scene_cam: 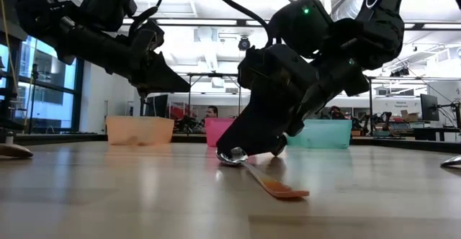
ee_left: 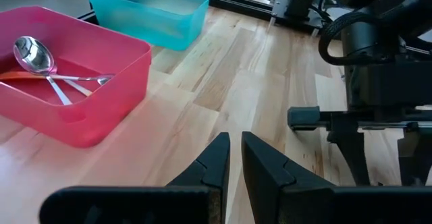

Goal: Sort silverware by color (type)
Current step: Put the orange spoon into the pink bin

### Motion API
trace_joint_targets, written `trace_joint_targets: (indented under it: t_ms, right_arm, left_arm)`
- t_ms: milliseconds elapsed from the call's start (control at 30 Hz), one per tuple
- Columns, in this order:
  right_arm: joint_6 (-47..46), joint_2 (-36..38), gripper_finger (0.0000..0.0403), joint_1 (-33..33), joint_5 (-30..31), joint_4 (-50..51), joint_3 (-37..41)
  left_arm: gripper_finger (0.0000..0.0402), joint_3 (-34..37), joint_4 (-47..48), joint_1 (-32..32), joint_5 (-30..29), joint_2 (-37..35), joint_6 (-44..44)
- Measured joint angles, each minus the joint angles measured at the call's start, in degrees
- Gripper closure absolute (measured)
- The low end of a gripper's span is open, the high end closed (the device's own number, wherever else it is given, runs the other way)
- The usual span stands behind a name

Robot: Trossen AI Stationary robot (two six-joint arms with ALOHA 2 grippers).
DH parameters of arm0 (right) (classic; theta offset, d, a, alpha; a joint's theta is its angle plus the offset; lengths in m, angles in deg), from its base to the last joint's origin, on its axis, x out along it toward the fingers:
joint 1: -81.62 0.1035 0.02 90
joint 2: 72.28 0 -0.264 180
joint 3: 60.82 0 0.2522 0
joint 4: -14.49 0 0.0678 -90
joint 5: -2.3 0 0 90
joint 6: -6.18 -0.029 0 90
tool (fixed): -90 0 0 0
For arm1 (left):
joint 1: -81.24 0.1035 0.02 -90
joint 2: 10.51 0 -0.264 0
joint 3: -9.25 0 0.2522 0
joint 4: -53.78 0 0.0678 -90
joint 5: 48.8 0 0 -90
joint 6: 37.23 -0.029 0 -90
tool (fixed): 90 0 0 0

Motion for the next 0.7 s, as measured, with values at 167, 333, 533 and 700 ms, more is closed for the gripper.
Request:
trace_joint_targets:
  t_ms: [167,333,533,700]
  right_arm:
    - [0.7,-0.1,0.0332,0.0,-0.3,0.2,0.0]
    - [1.3,-0.1,0.0394,-0.1,-1.4,-0.2,0.1]
    - [2.1,1.9,0.0395,-1.7,-4.9,1.6,0.4]
    - [6.9,8.4,0.0400,-5.4,-4.9,3.6,0.3]
  left_arm:
    - [0.0369,0.0,0.3,0.0,0.0,0.0,-0.5]
    - [0.0369,0.0,0.4,0.0,0.0,0.0,-0.5]
    - [0.0369,0.0,0.4,0.0,0.0,0.0,-0.5]
    - [0.0369,0.0,0.4,0.0,0.0,0.0,-0.5]
